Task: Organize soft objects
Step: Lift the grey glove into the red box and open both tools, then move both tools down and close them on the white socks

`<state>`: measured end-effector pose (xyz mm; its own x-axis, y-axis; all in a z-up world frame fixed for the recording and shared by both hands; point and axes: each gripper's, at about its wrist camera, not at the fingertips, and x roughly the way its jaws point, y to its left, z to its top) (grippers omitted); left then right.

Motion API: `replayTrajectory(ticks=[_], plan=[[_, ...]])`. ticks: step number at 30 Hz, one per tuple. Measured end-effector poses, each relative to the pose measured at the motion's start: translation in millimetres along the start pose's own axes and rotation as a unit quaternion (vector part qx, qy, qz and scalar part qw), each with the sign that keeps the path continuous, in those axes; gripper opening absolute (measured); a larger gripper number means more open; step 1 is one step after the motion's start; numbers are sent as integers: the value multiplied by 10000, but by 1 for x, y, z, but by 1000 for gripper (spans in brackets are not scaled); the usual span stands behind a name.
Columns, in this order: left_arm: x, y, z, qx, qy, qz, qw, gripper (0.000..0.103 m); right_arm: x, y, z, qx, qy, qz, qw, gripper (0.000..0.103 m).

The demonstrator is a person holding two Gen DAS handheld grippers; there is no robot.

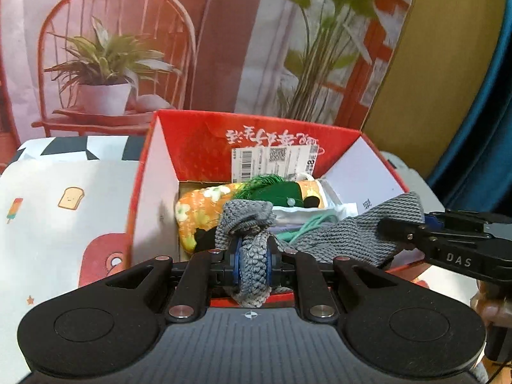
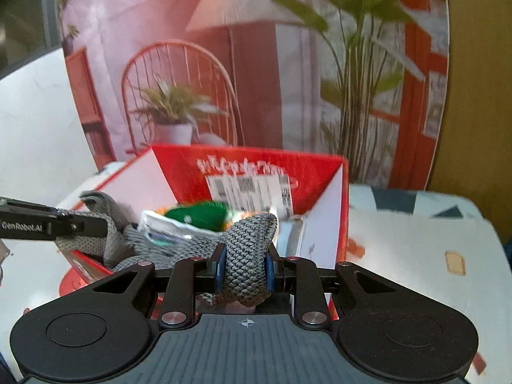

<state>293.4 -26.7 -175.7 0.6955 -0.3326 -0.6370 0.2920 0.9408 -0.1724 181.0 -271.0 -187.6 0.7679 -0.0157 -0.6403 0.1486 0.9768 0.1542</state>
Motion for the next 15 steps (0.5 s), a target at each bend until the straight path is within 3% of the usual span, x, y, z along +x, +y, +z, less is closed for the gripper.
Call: replayTrajectory(ticks=[7,8,10,11,12,14,15], plan=[[0,-3,1,217,10,121,9997,19,6,0,-6,1,91,-55,9999,25],[-2,-3,2,248,-11,136,9996,25,3,0,-6,-44,51,-86,9999,31],[-8,-3,1,301,-83,134,9994,53,-4,0,-7,-106,-104,-163,9998,38],[-14,-3,0,321,-188,125,9992,75,-8,0,-9,-91,-207,-168,9996,44],[-21,-3,-2,331,-316,140,9989,89,-13,-1,-10,-65,-281,-159,9995,49],[-34,-3,-6,352,-534,170,9978,99,-23,-2,-14,-39,-481,-210,9986,76],[-39,-4,-7,377,-586,172,9974,100,-29,-2,-16,-53,-579,-227,9980,80]])
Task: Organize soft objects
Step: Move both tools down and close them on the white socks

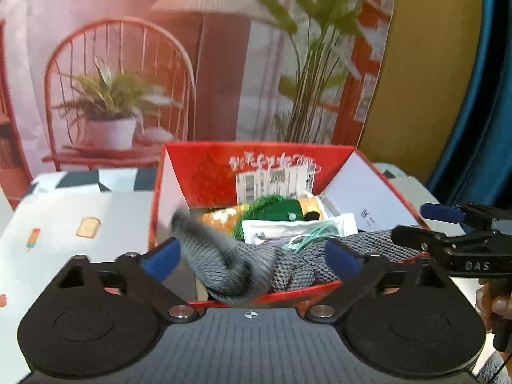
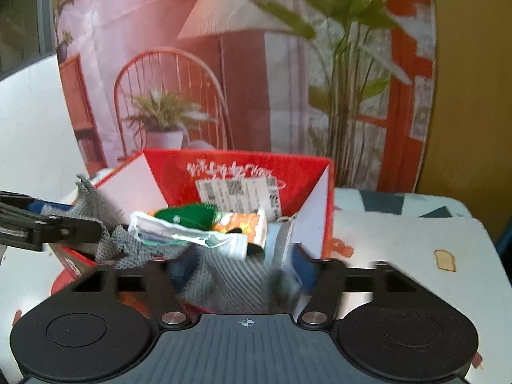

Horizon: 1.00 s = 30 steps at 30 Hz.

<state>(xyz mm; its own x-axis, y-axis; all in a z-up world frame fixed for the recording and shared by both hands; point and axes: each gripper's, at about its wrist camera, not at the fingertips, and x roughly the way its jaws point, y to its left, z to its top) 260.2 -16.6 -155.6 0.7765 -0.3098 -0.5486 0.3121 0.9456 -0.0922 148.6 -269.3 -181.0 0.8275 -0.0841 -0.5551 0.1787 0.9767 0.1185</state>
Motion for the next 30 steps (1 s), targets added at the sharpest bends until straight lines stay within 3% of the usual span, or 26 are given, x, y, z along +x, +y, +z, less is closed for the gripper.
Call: replayTrajectory(ticks=[2,11,14,21,25,30], plan=[[-12,-2,-5,103,-85,4,9999,102,-11,1,-5,-56,-150,-104,9998,101],[-47,-13,-61,462,-202,279,9983,103,-56,6,-49,-86,-319,-335,9989,103],[-45,-9,-83,348,-54,254,9991,103,-66,9,-74,3,-298,-442,9986,103],[-26,5,-118,-363,236,109,9990,103,-63,6,-124,573,196,-364,9975,102],[-18,9,-131,-594,293,136,9977,101,-58,-1,-139,953,406,-232,9943,94],[-11,10,-139,-576,418,188,9973,82,-51,-10,-151,1282,562,-198,9900,73]])
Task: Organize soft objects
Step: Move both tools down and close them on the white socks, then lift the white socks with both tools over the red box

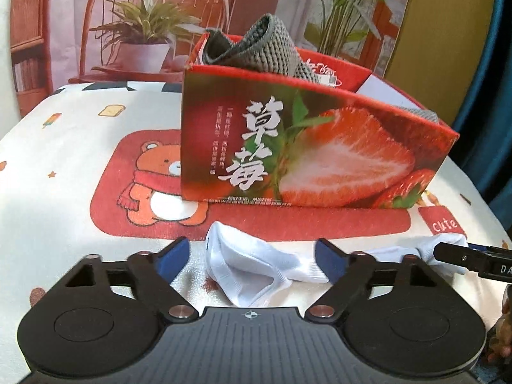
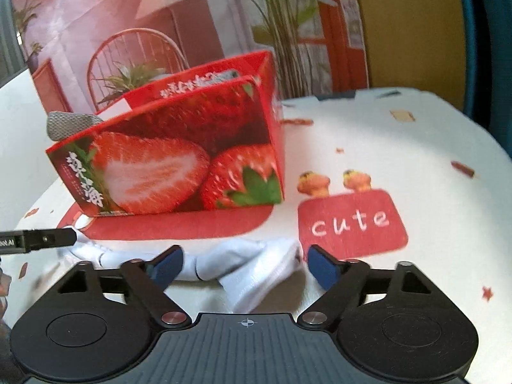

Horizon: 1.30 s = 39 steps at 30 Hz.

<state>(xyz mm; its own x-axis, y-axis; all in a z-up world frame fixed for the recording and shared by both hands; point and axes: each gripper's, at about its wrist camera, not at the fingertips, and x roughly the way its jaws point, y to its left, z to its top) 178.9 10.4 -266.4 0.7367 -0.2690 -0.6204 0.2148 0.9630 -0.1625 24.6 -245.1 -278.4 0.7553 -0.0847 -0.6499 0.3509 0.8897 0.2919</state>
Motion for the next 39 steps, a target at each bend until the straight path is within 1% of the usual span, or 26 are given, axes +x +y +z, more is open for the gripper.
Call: replayTrajectory(ticks=[1,2,3,6,8,12,14,18,20,22,25,27,29,32,36,39], plan=[[1,0,-1,2,-2,7,10000,82,1,-2,-2,55,13,8,10000,70],[1,1,-2,3,-8,3,10000,77,2,-3,-2,93,-2,5,10000,69],[4,-1,-2,8,-4,16,10000,69,2,-4,-2,124,-26,5,9999,68],[5,-2,-5,38,30,12,10000,56,2,-6,-2,187,-70,30,9998,64],[5,-3,-7,45,25,-31,10000,51,3,-7,-3,207,-56,51,9998,53],[4,-4,-11,76,3,-90,9999,44,2,-8,-3,228,-50,153,9996,47],[3,-4,-13,81,0,-107,9999,43,3,-7,-3,210,-50,195,9996,42],[3,-4,-19,135,-4,-116,9998,42,2,-4,-4,121,-77,223,9996,36],[3,-4,-20,144,-24,-136,9998,41,1,-2,-4,71,-104,268,9996,30],[2,-3,-21,126,-32,-158,9998,40,-1,-1,-4,25,-145,310,9994,28],[-2,-4,-21,172,-108,-177,9996,36,-4,1,-3,-30,-228,384,9990,24],[-8,-7,-20,248,-241,-185,9992,33,-8,3,-2,-87,-291,425,9986,23],[-19,-10,-16,307,-437,-199,9984,33,-14,7,2,-192,-436,476,9977,22],[-41,-10,-3,283,-810,-265,9960,32,-29,12,12,-335,-763,601,9947,22],[-75,-15,28,413,-1394,-301,9889,32,-50,18,37,-418,-1170,803,9890,22],[-94,-24,57,671,-1731,-258,9823,32,-61,25,63,-565,-1413,940,9839,22]])
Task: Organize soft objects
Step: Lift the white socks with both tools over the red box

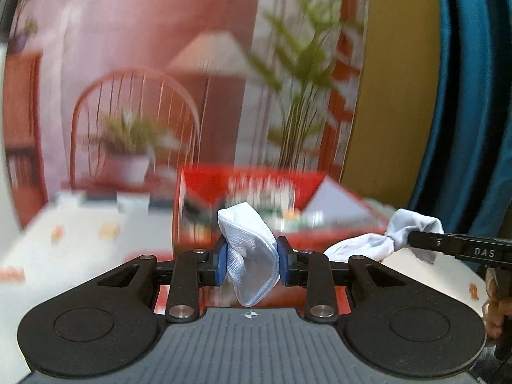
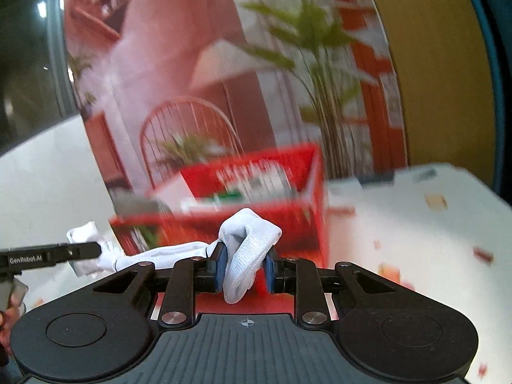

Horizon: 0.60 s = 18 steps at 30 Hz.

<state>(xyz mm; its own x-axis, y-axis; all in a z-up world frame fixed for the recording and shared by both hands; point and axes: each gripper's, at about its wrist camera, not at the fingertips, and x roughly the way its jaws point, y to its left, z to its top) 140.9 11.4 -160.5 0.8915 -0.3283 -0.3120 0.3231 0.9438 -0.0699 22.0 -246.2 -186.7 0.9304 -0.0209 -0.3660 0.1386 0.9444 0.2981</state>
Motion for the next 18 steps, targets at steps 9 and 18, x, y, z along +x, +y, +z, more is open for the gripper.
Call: replayTrajectory(ticks=[9,18], plan=[[58,-11,72,383,112,30,9992,33,46,-1,80,-199,-202,-17,9996,22],[138,12,64,234,915,343,9949,33,129,-5,78,-412,469,-326,9975,22]])
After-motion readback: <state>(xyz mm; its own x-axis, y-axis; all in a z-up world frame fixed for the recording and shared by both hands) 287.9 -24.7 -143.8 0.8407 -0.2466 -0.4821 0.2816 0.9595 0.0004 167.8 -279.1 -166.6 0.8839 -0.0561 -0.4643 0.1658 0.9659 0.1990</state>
